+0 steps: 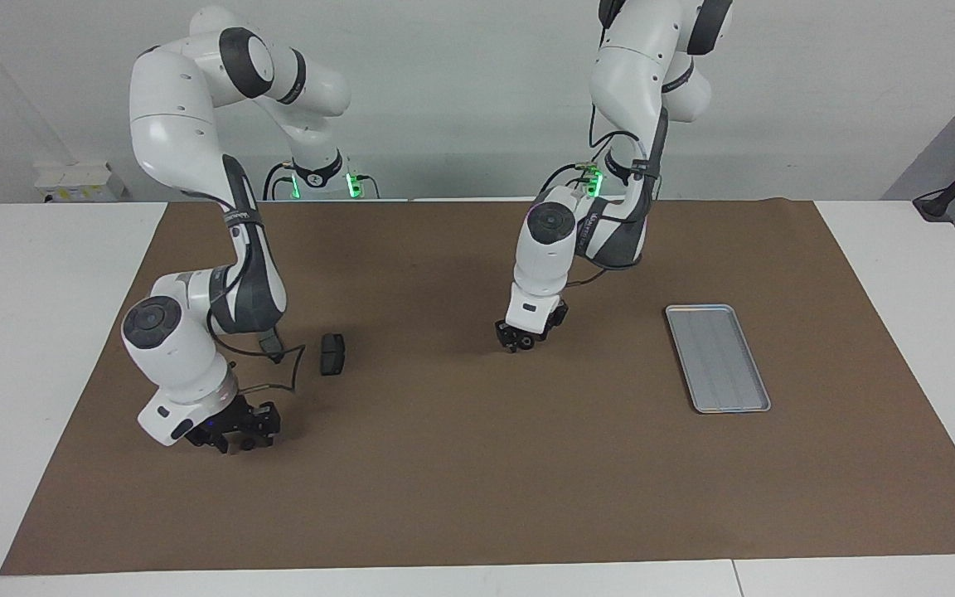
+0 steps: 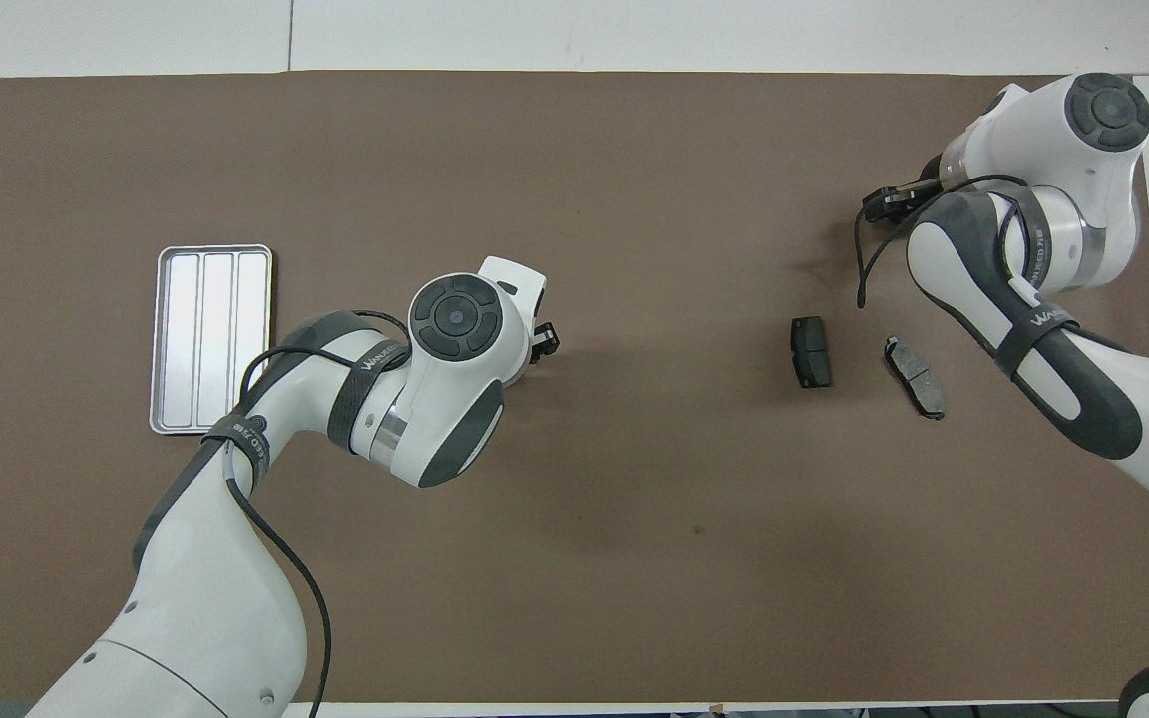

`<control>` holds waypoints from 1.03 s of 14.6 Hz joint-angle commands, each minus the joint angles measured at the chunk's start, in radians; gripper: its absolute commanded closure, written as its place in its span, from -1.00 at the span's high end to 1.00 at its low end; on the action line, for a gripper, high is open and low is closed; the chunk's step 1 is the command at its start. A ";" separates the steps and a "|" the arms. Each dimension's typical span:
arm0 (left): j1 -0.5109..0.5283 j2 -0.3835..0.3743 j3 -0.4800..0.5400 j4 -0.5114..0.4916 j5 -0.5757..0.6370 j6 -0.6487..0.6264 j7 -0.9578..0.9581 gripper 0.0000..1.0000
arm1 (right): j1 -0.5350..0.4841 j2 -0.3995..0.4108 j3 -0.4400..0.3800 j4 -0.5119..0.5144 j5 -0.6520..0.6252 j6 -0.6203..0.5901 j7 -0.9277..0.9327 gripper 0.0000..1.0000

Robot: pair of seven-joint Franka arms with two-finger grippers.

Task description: Pick bearing gear from pile to tray

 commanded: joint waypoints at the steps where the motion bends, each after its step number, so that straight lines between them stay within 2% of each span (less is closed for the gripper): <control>1: -0.016 -0.027 0.016 -0.042 0.008 0.034 -0.017 0.42 | 0.000 0.069 0.005 0.088 -0.044 -0.020 -0.007 0.49; 6: -0.012 -0.030 0.016 -0.064 0.008 0.054 -0.017 0.42 | 0.000 0.069 0.007 0.088 -0.038 -0.048 -0.005 0.41; 7: -0.012 -0.030 0.016 -0.064 0.008 0.054 -0.017 0.37 | 0.000 0.068 0.008 0.088 -0.035 -0.057 0.001 0.38; 8: -0.013 -0.030 0.016 -0.064 0.008 0.054 -0.017 0.25 | 0.001 0.066 0.008 0.089 -0.035 -0.066 0.013 0.37; 9: -0.013 -0.030 0.018 -0.064 0.008 0.054 -0.017 0.01 | 0.001 0.065 0.008 0.088 -0.033 -0.074 0.018 0.32; 11: -0.015 -0.030 0.018 -0.061 0.011 0.044 -0.017 -0.71 | 0.001 0.065 0.008 0.088 -0.033 -0.074 0.019 0.22; 13: -0.015 -0.029 0.019 -0.053 0.016 0.033 -0.017 -0.95 | 0.001 0.062 0.008 0.088 -0.029 -0.074 0.019 0.05; 15: -0.007 -0.032 0.022 -0.032 0.019 0.005 -0.010 -0.95 | 0.000 0.062 0.008 0.088 -0.024 -0.071 0.019 -0.20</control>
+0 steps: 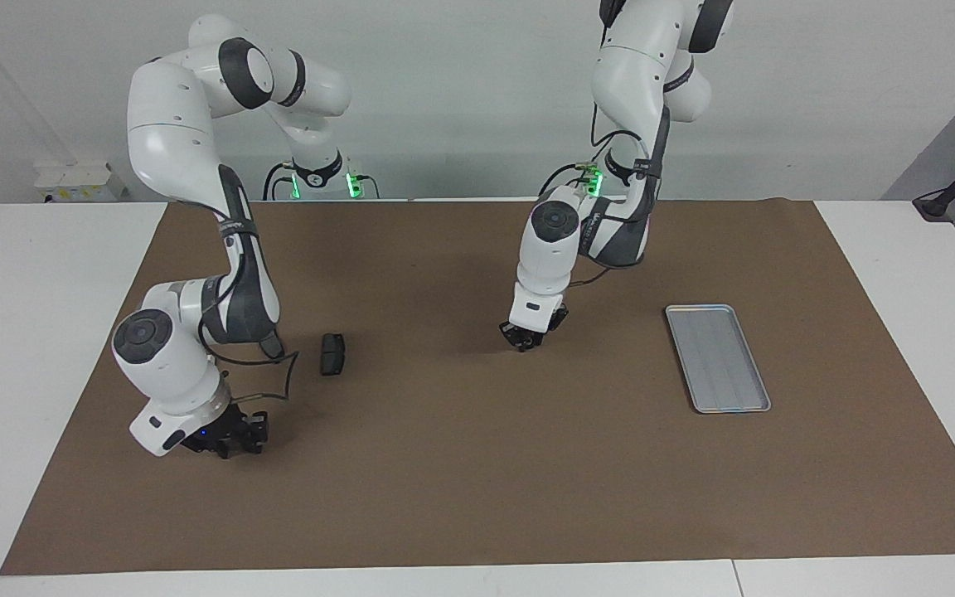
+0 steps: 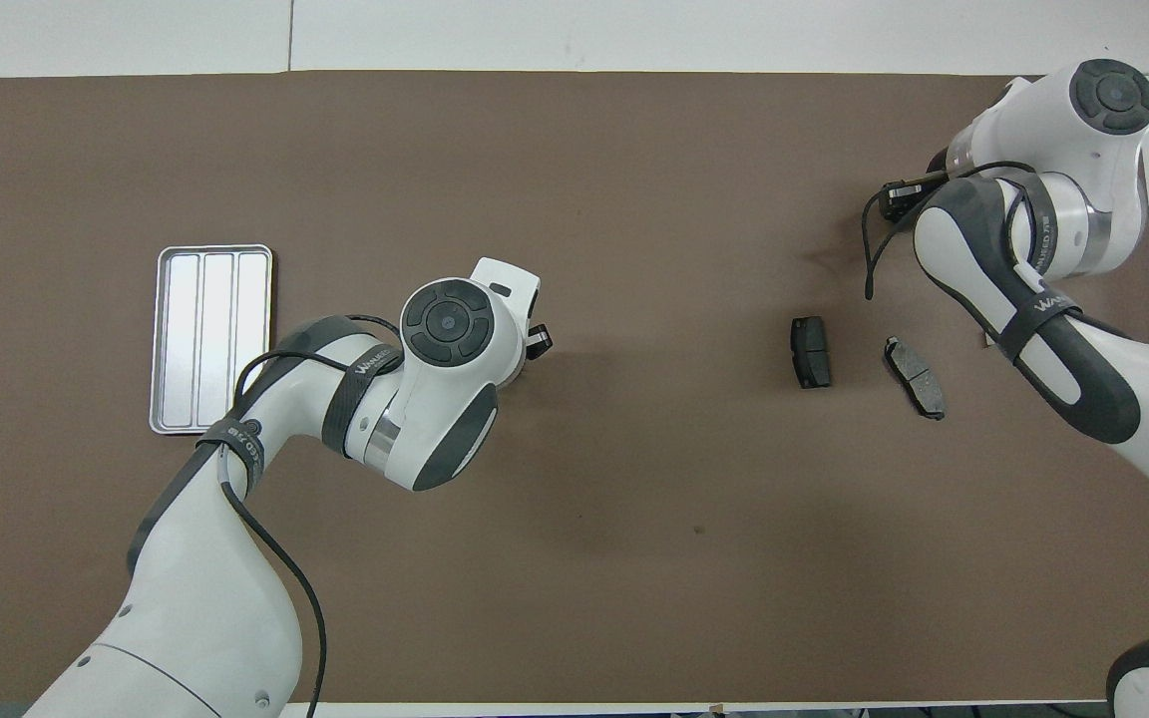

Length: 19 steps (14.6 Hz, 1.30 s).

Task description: Pick bearing gear from pile to tray

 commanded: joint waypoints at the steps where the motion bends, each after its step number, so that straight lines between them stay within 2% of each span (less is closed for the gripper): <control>1: 0.002 -0.032 0.020 0.003 0.020 -0.063 0.000 -0.95 | -0.005 0.021 0.009 0.016 -0.013 -0.013 0.017 -0.20; 3: 0.056 -0.128 0.022 -0.023 0.019 -0.136 0.107 -0.95 | -0.008 0.020 0.009 0.011 -0.013 -0.014 0.033 -0.15; 4: 0.099 -0.177 0.021 -0.049 0.019 -0.190 0.189 -0.95 | -0.007 0.020 0.009 0.007 -0.015 -0.013 0.049 0.14; 7: 0.223 -0.269 0.021 -0.118 0.019 -0.258 0.432 -0.95 | -0.004 0.018 0.011 0.002 -0.015 -0.017 0.062 0.16; 10: 0.375 -0.279 0.021 -0.141 0.019 -0.217 0.734 -0.95 | -0.008 0.017 0.011 -0.004 -0.015 -0.042 0.063 0.16; 11: 0.430 -0.279 0.021 -0.141 0.019 -0.208 0.832 -0.95 | -0.011 0.017 0.011 -0.006 -0.015 -0.058 0.063 0.13; 13: 0.501 -0.279 0.019 -0.161 0.019 -0.171 0.938 -0.95 | -0.014 0.014 0.011 -0.010 -0.015 -0.072 0.062 -0.07; 17: 0.561 -0.273 0.022 -0.233 0.019 -0.099 1.081 -0.95 | -0.016 0.014 0.011 -0.013 -0.015 -0.072 0.060 -0.41; 19: 0.582 -0.273 0.021 -0.272 0.017 -0.051 1.086 -0.95 | -0.019 0.014 0.011 -0.012 -0.016 -0.072 0.059 -0.60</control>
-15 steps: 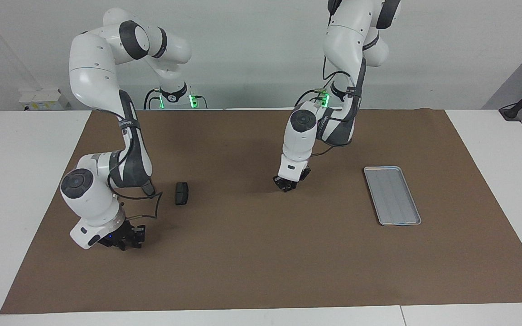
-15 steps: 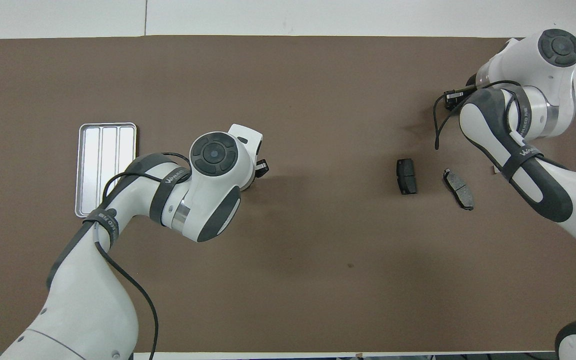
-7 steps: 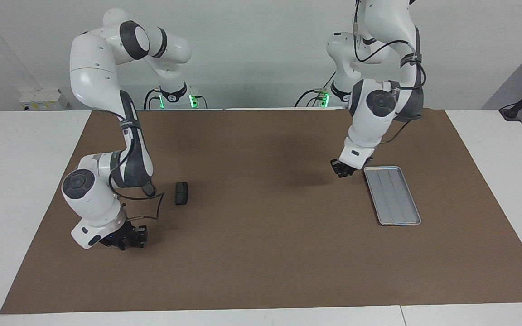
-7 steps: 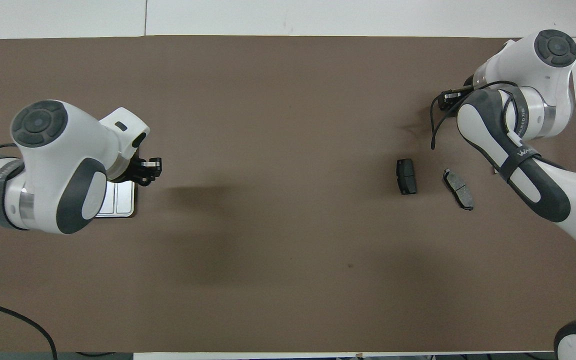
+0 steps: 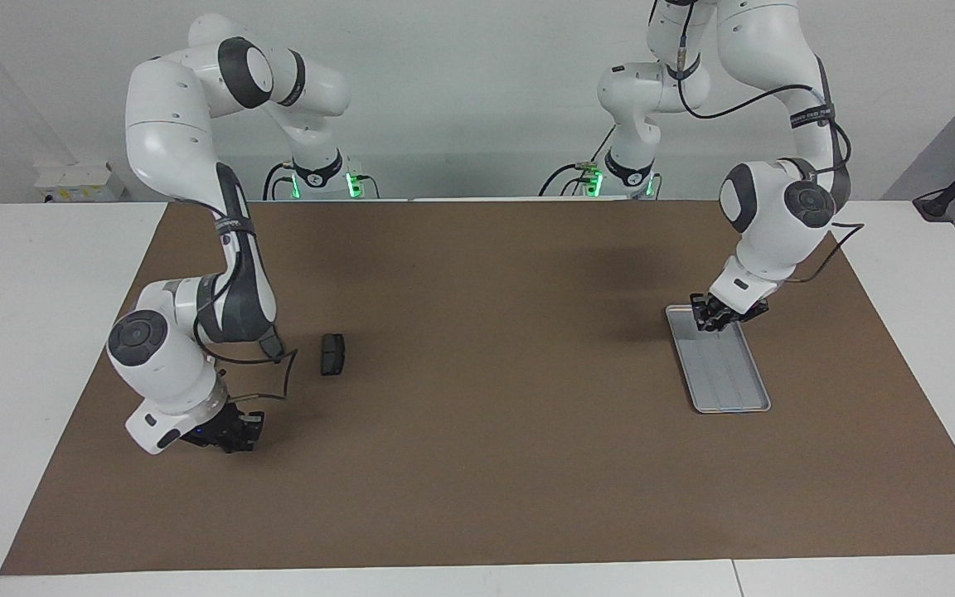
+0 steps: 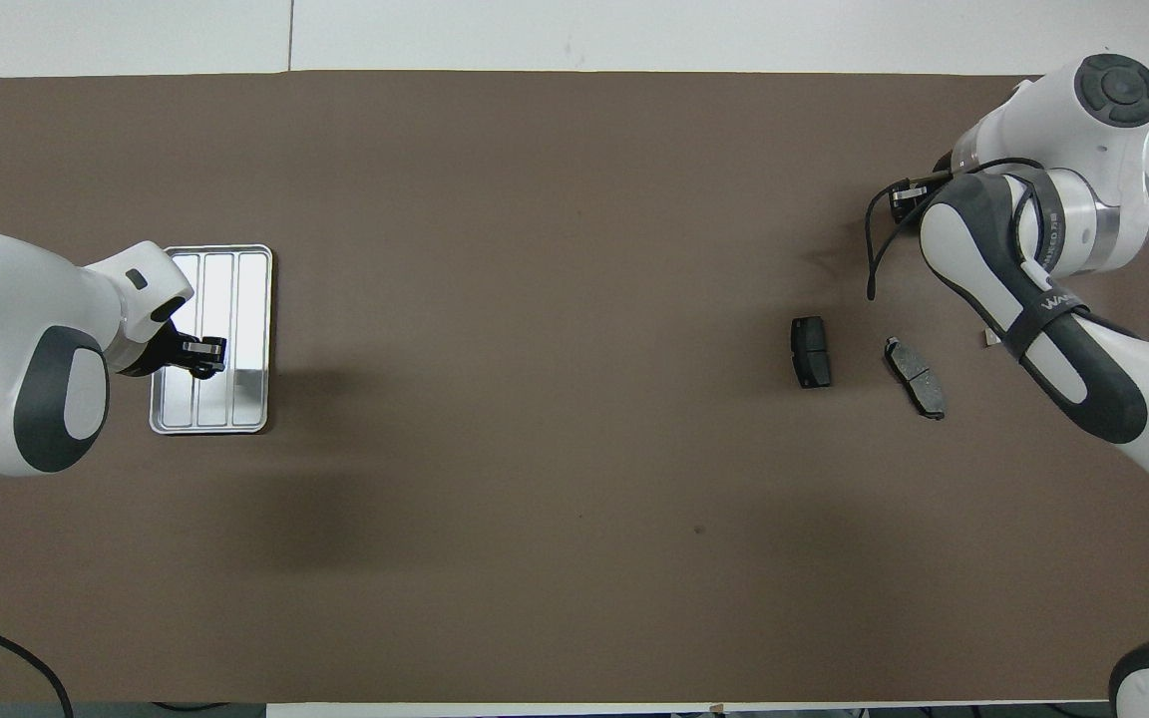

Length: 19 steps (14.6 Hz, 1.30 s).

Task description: Pick bearing gear from pile to tray

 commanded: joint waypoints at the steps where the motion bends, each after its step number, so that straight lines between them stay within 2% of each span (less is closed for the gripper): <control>1: 0.031 -0.014 -0.013 -0.066 0.008 0.069 0.022 -0.95 | -0.014 0.017 0.010 -0.022 -0.016 -0.021 0.017 -0.72; 4: 0.034 -0.012 -0.013 -0.086 0.008 0.079 0.024 -0.95 | -0.008 0.009 0.012 -0.018 -0.016 -0.034 0.022 -0.75; 8: 0.051 -0.003 -0.012 -0.100 0.008 0.112 0.021 -0.95 | 0.055 -0.090 0.019 -0.002 -0.013 -0.218 0.138 -0.77; 11: 0.056 0.009 -0.013 -0.109 0.005 0.139 0.013 -0.94 | 0.144 -0.175 0.028 -0.001 0.048 -0.358 0.335 -0.77; 15: 0.054 0.011 -0.014 -0.120 -0.003 0.151 0.008 -0.92 | 0.277 -0.268 0.030 0.002 0.161 -0.451 0.592 -0.78; 19: 0.042 0.012 -0.016 -0.123 -0.003 0.152 -0.034 -0.92 | 0.437 -0.292 0.030 0.059 0.250 -0.487 0.962 -0.77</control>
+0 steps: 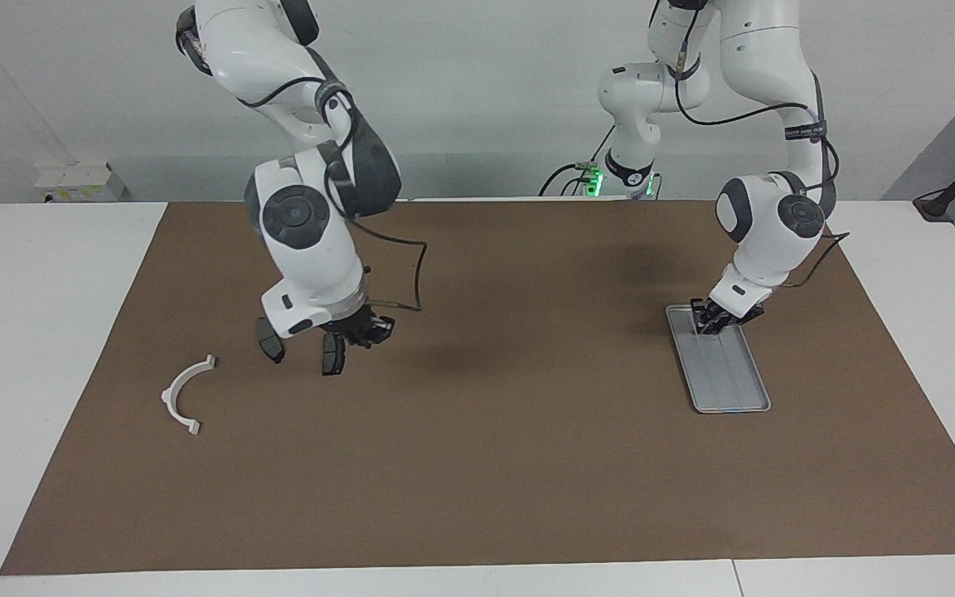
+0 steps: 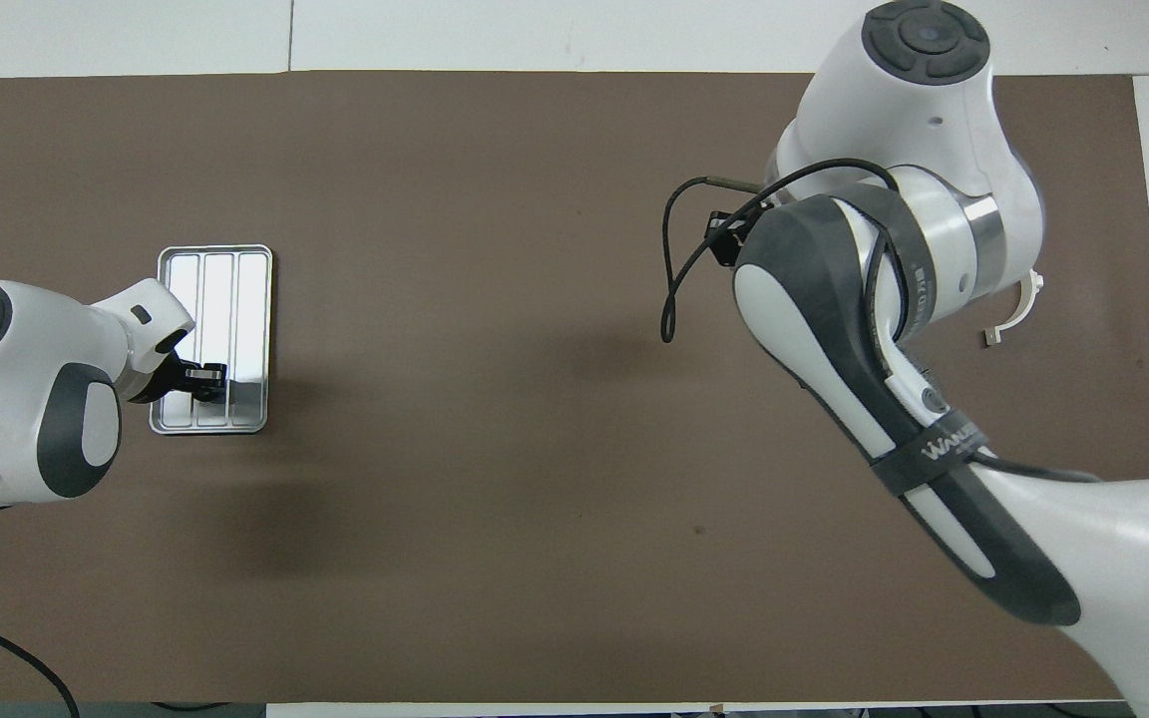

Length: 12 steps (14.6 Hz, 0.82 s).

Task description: Pick bearing gear from pile to tray

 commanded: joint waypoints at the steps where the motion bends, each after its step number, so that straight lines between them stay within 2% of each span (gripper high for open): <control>1: 0.000 -0.004 -0.007 -0.020 -0.002 0.030 -0.029 -0.92 | 0.106 0.001 -0.004 0.034 0.054 -0.009 0.267 -0.77; 4: 0.000 -0.007 -0.007 -0.028 -0.002 0.033 -0.028 -0.81 | 0.198 -0.002 -0.002 0.032 0.092 0.103 0.533 -0.77; 5: 0.000 -0.007 -0.007 -0.033 -0.002 0.046 -0.028 -0.59 | 0.227 0.003 -0.002 0.031 0.092 0.126 0.589 -0.78; 6: 0.000 -0.007 -0.007 -0.042 -0.002 0.059 -0.029 -0.03 | 0.253 0.010 -0.002 0.026 0.092 0.158 0.642 -0.78; 8: 0.000 -0.007 -0.007 -0.042 -0.002 0.063 -0.029 0.26 | 0.304 0.029 -0.006 0.011 0.074 0.213 0.705 -0.78; 9: 0.000 -0.007 -0.007 -0.039 -0.002 0.060 -0.029 0.36 | 0.319 0.050 -0.007 0.008 0.072 0.247 0.727 -0.78; 12: 0.000 -0.004 -0.009 -0.010 -0.010 0.049 -0.038 0.36 | 0.358 0.116 -0.009 -0.001 -0.010 0.317 0.807 -0.79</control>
